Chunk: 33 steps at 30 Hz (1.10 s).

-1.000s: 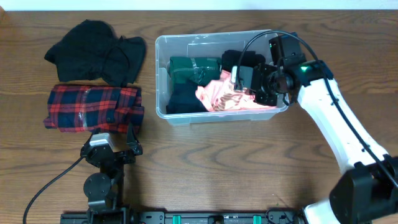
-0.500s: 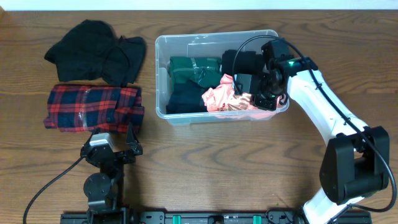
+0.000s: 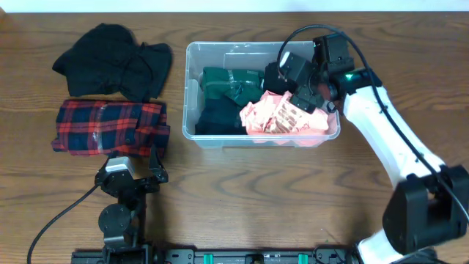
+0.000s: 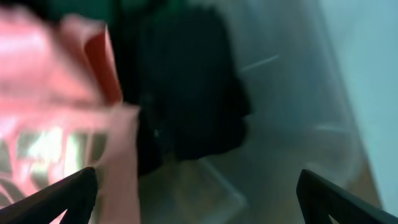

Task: Pack container
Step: 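Lower the pink shirt into the bin's lower right and press it down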

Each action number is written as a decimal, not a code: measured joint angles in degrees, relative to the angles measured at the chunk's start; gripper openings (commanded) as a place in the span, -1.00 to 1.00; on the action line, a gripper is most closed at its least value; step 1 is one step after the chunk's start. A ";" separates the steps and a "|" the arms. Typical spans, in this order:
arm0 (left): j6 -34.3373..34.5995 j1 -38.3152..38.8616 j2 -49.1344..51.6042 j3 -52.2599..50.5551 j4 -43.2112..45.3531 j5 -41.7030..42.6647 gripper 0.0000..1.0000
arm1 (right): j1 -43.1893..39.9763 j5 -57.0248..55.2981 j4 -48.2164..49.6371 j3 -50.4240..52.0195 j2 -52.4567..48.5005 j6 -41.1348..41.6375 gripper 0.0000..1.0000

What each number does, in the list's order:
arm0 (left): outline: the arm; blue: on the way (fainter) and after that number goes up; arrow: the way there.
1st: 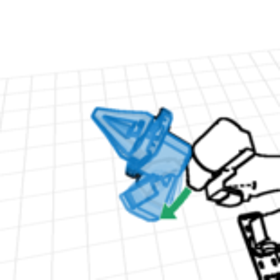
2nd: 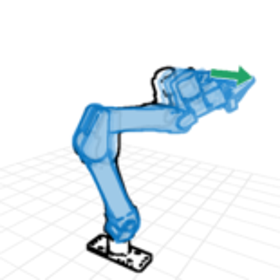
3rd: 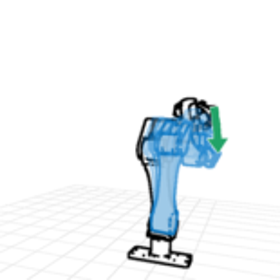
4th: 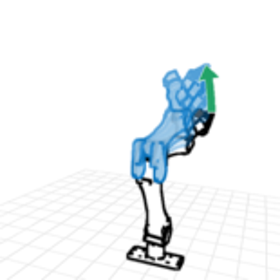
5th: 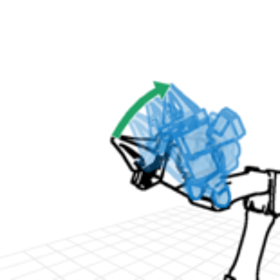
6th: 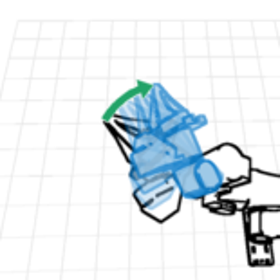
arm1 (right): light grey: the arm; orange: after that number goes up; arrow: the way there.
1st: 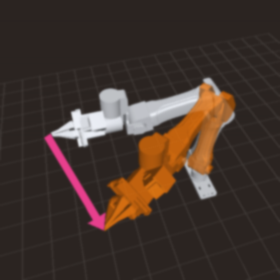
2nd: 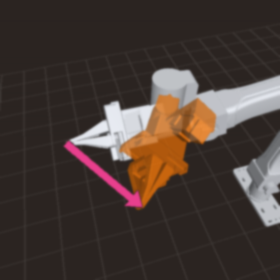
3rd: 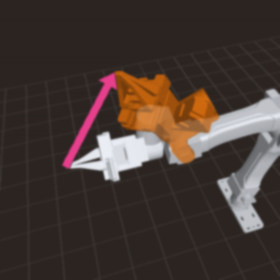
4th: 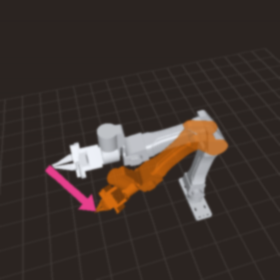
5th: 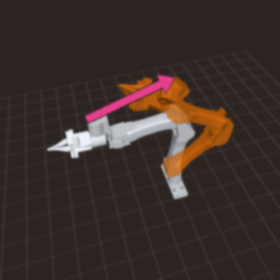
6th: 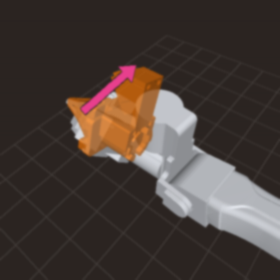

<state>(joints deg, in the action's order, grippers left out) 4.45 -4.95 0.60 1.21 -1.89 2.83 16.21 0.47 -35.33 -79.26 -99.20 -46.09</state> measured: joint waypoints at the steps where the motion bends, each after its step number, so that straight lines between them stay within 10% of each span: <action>1: -0.02 0.00 0.00 0.00 -0.02 0.00 0.96 | 0.50 0.37 0.04 -0.20 0.74 0.79 0.79; 5: -0.02 0.00 0.00 0.00 0.00 0.00 0.96 | 2.12 4.22 -0.11 -0.63 2.14 5.18 -0.97; 19: 0.00 0.00 0.00 0.00 -0.02 0.00 0.96 | 2.91 13.77 -0.44 1.40 1.81 32.83 -0.97; 33: 0.00 0.00 0.00 0.00 -0.02 0.00 0.96 | 3.93 13.33 2.38 5.07 -7.78 38.38 -0.96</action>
<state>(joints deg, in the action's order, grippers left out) 4.45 -4.95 0.60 1.21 -1.91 2.83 20.14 13.80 -32.95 -74.19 -106.98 -7.70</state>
